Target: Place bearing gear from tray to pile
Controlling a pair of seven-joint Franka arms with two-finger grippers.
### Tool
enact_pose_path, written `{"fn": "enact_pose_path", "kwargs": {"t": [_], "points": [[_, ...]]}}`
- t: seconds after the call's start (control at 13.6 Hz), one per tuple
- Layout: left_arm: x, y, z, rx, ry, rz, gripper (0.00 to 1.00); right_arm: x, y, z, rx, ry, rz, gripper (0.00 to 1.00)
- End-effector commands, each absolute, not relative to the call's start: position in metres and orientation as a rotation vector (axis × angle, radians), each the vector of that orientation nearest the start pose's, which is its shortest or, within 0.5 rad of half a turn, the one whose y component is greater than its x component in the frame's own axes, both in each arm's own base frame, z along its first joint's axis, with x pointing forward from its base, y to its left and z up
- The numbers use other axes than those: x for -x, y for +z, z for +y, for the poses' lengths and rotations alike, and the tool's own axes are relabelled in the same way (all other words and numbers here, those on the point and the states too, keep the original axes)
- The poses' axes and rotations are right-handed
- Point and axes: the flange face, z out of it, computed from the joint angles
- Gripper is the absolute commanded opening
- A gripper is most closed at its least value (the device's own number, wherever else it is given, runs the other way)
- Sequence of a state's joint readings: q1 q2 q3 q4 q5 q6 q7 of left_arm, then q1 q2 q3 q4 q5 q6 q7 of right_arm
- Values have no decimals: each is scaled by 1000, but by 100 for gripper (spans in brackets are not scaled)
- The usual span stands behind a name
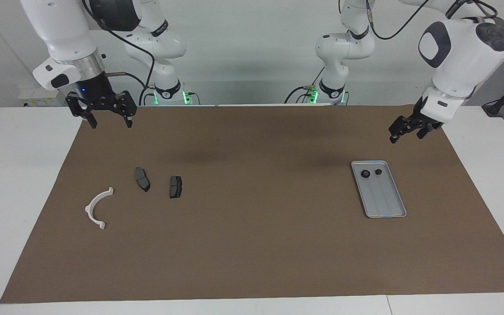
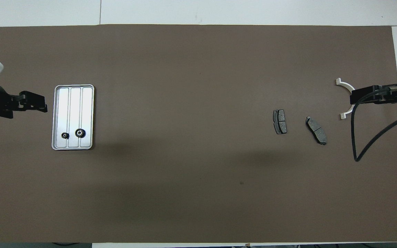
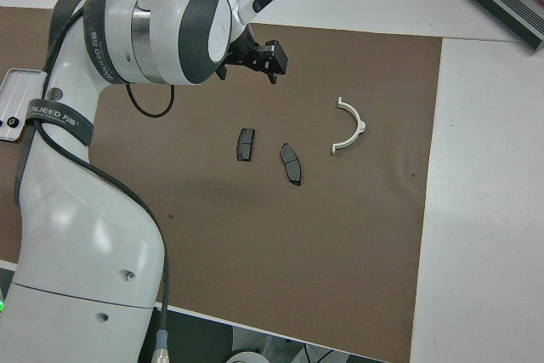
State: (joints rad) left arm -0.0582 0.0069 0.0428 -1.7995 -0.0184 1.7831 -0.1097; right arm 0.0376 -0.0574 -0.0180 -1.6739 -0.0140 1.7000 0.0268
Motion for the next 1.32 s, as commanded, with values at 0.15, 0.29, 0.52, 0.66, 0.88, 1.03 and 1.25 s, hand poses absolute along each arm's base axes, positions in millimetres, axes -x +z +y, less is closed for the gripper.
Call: {"fn": "enact_pose_path", "kwargs": {"t": [0.15, 0.29, 0.52, 0.66, 0.88, 1.03, 1.25], "points": [[-549, 463, -23, 3142, 19, -231, 100, -545, 615, 11, 3126, -110, 59, 100], [-543, 427, -23, 3136, 40, -268, 94, -543, 616, 12, 3128, -98, 56, 100], [-541, 390, -23, 3135, 30, -272, 84, -544, 616, 10, 3128, -112, 40, 100], [-547, 370, -20, 3132, 30, -282, 84, -546, 615, 11, 3130, -117, 25, 99], [-552, 341, -20, 3126, 60, -279, 84, -545, 615, 14, 3112, -118, 63, 100], [-554, 329, -22, 3125, 74, -263, 81, -543, 610, 14, 3106, -100, 99, 100], [-554, 315, -25, 3120, 107, -253, 77, -542, 609, 14, 3106, -102, 102, 100]]}}
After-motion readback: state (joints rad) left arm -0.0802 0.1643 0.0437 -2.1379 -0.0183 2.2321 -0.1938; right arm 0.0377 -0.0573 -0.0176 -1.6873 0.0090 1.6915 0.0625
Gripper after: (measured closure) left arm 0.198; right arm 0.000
